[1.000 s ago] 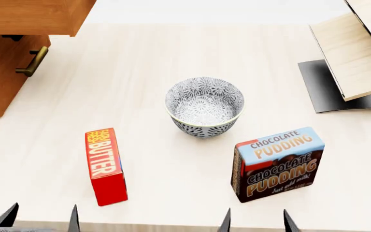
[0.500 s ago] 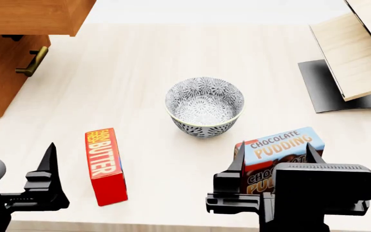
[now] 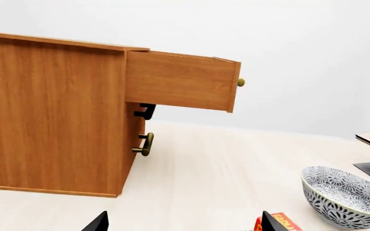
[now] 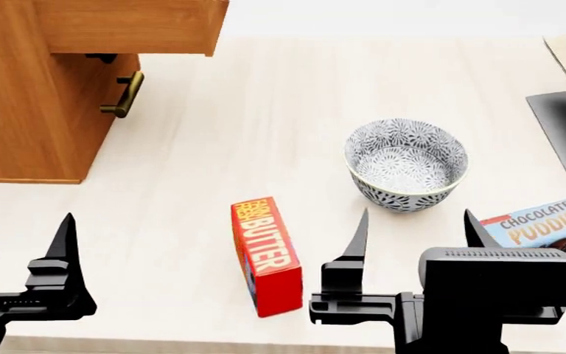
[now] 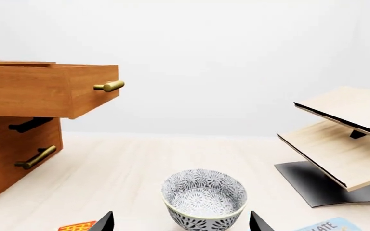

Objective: Close the top drawer of the cabinet.

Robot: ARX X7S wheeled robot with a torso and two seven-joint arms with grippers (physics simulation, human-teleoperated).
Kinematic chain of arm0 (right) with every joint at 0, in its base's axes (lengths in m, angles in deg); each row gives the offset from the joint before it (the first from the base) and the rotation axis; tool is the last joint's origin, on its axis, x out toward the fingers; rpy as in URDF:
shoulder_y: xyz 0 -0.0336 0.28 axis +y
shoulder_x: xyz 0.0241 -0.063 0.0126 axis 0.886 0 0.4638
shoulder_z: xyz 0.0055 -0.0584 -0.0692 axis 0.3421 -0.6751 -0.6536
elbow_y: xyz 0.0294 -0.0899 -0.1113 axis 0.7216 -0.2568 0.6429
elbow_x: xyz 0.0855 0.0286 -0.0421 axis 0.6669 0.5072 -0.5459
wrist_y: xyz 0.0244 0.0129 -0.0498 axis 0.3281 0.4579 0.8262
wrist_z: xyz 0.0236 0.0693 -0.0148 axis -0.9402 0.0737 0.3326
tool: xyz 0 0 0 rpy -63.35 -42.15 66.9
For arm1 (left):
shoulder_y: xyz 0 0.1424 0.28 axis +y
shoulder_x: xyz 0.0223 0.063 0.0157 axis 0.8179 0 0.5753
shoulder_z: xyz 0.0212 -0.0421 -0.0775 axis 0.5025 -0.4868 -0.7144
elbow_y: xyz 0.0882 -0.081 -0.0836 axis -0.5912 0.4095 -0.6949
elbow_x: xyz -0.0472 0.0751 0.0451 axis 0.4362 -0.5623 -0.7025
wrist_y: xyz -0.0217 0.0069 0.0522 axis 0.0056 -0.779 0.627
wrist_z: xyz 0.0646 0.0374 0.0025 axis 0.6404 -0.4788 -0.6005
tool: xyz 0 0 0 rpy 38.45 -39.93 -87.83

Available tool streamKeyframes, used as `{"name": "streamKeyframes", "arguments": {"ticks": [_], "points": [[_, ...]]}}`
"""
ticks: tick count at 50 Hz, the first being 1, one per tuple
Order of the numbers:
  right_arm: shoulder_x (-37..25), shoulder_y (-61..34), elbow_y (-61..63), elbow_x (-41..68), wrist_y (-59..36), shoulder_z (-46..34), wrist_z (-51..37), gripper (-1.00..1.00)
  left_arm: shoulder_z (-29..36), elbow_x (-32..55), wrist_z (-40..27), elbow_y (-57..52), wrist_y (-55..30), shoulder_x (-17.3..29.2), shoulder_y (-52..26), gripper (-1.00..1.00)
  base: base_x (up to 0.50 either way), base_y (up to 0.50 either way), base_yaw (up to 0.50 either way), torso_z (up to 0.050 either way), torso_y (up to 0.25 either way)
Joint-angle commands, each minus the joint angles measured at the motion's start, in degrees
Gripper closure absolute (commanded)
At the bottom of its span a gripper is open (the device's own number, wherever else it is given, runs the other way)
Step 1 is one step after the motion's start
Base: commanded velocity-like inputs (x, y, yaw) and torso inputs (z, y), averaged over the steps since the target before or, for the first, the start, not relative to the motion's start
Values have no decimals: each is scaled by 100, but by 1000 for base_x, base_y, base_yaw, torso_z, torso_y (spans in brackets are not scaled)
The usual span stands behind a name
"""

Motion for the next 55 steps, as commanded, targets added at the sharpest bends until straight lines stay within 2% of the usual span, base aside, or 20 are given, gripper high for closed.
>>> {"name": "streamKeyframes", "arguments": {"ticks": [1,55], "points": [[-30,39,5,81,73,-12,-44,-100,26,22,-93,-37,84,61,28,-100,0,500,0,0,0],[-155,154,91,363,280,-67,-318,-100,131,318,-354,-59,193,227,25,-100,0,500,0,0,0]]}}
